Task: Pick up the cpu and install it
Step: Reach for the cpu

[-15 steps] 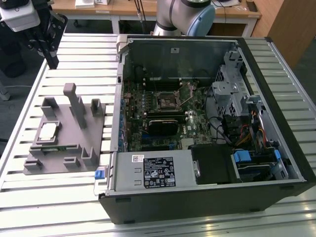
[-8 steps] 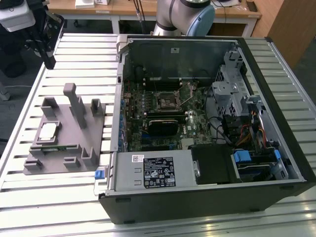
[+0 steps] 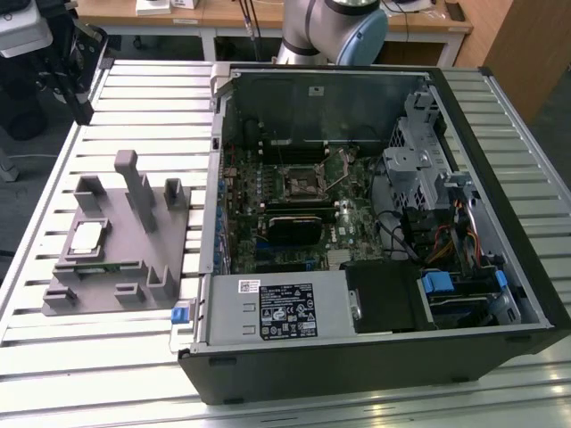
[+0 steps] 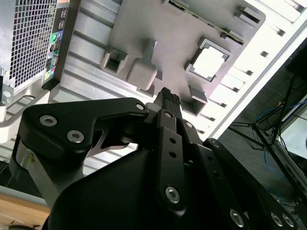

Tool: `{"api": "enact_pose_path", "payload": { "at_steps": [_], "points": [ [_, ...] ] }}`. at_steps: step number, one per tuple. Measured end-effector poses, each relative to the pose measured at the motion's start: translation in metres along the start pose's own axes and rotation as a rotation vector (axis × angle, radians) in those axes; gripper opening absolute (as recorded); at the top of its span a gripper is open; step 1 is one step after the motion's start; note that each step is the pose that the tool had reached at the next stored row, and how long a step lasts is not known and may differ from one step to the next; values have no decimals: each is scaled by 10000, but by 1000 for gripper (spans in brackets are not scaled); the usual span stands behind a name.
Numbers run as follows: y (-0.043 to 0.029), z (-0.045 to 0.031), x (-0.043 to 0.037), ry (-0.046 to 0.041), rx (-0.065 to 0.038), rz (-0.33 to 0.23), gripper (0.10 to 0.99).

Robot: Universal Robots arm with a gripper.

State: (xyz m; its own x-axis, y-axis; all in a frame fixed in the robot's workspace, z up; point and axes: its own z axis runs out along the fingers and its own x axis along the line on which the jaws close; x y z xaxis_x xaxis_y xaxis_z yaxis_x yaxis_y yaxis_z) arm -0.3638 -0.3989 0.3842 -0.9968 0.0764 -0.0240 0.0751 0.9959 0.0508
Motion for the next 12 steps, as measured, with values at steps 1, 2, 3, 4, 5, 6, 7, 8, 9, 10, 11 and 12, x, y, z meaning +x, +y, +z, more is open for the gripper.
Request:
{"api": "enact_pose_path", "payload": {
  "at_steps": [1, 2, 3, 4, 5, 6, 7, 8, 9, 10, 11, 12],
  "points": [
    [-1, 0, 12, 0, 0, 0, 106],
    [-2, 0, 24, 0, 0, 0, 106],
    [-3, -1, 36, 1, 1, 0, 106],
    [-4, 0, 49, 0, 0, 0, 106],
    [-5, -1, 60, 1, 1, 0, 106],
    [-6, -1, 71, 1, 1, 0, 106],
    [-6, -1, 83, 0, 1, 0, 106],
    [-7, 0, 97, 0, 0, 0, 106],
    [-9, -1, 112, 0, 0, 0, 106],
    [-10, -1, 128, 1, 1, 0, 106],
    [-11, -2, 143, 1, 1, 0, 106],
    [-12, -2, 160, 0, 0, 0, 106]
  ]
}}
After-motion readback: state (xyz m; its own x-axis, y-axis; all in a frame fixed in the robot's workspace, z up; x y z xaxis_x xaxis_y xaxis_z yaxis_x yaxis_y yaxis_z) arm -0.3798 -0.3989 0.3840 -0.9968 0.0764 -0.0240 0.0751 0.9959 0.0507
